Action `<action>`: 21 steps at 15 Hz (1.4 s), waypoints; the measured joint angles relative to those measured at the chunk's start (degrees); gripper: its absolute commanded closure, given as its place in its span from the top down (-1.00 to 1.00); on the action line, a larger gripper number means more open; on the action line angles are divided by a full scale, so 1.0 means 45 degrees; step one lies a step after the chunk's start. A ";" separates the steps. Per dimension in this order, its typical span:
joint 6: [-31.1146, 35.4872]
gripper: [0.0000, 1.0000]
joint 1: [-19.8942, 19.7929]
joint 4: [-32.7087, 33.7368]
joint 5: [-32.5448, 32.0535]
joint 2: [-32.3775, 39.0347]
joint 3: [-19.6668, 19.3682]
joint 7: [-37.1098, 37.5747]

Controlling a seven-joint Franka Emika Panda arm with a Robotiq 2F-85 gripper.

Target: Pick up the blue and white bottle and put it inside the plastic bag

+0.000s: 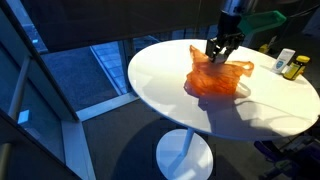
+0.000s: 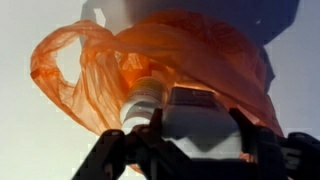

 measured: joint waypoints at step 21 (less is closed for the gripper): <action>-0.1677 1.00 0.0796 0.2663 0.0110 0.2400 -0.1016 0.0055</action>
